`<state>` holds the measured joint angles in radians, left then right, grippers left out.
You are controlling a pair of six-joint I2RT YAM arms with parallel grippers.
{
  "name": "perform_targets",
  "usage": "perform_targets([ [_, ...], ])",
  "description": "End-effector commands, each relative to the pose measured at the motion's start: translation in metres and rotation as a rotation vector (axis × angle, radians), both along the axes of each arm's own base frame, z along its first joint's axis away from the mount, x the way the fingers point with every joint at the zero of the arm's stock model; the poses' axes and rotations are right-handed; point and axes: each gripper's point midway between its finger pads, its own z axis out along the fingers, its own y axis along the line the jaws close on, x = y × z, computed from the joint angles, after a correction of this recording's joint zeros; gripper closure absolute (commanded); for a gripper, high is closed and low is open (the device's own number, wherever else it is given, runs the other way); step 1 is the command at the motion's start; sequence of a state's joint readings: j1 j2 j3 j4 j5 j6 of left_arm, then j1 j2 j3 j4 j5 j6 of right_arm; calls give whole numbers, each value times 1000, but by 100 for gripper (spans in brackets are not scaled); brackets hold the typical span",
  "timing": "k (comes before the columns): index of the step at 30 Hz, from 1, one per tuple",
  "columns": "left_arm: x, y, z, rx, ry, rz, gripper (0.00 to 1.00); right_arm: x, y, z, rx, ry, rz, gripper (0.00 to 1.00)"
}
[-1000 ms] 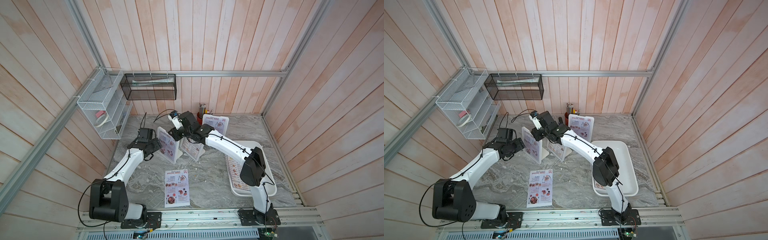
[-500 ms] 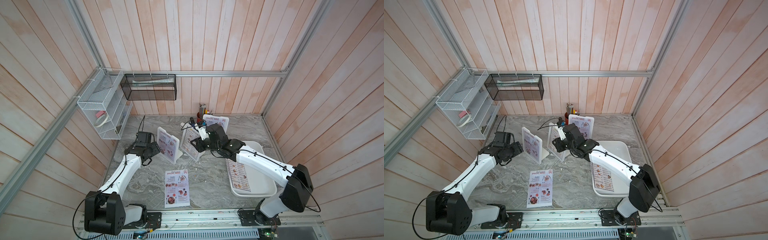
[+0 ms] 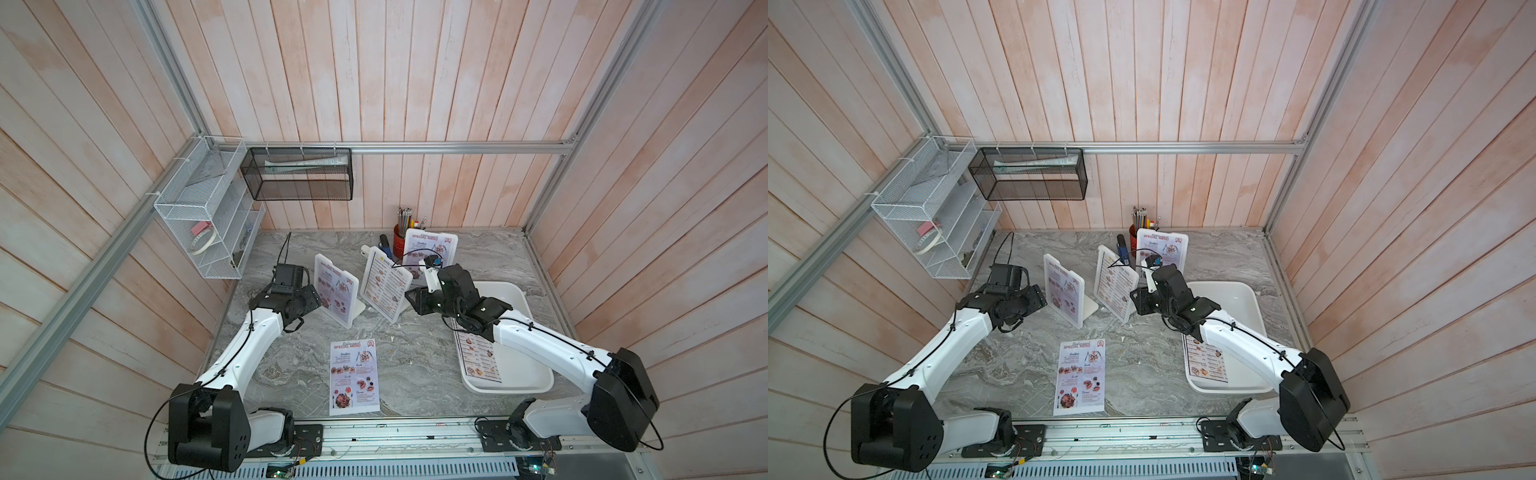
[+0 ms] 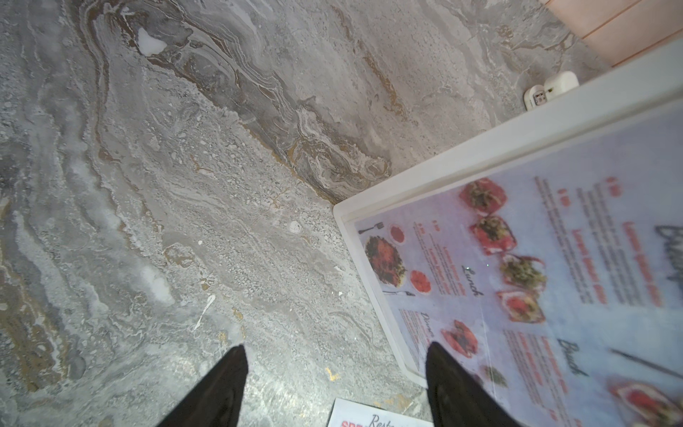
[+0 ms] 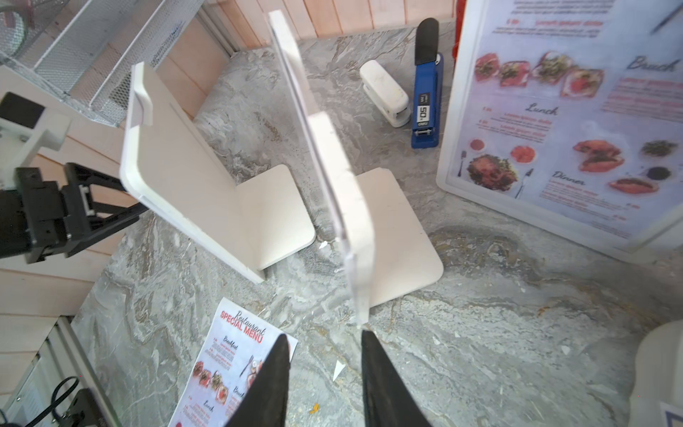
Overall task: Replace the menus in the menu holders
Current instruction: Move the menu holder to the center of the board.
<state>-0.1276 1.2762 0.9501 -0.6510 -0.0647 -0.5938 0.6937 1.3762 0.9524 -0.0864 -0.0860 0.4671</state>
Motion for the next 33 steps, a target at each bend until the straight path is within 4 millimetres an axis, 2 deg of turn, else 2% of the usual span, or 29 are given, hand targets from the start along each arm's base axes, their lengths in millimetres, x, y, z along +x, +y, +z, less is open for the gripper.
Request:
perform_targets([
  [1, -1, 1, 16, 26, -31, -12, 22, 17, -3, -2, 6, -41, -27, 66],
  [14, -2, 3, 15, 33, -21, -10, 22, 30, 11, -10, 29, -70, 15, 62],
  [23, -3, 3, 18, 32, -30, -9, 22, 48, 23, -14, 6, -108, 28, 76],
  [33, 3, 0, 24, 30, -40, -17, 22, 78, 44, -15, -39, -186, 72, 79],
])
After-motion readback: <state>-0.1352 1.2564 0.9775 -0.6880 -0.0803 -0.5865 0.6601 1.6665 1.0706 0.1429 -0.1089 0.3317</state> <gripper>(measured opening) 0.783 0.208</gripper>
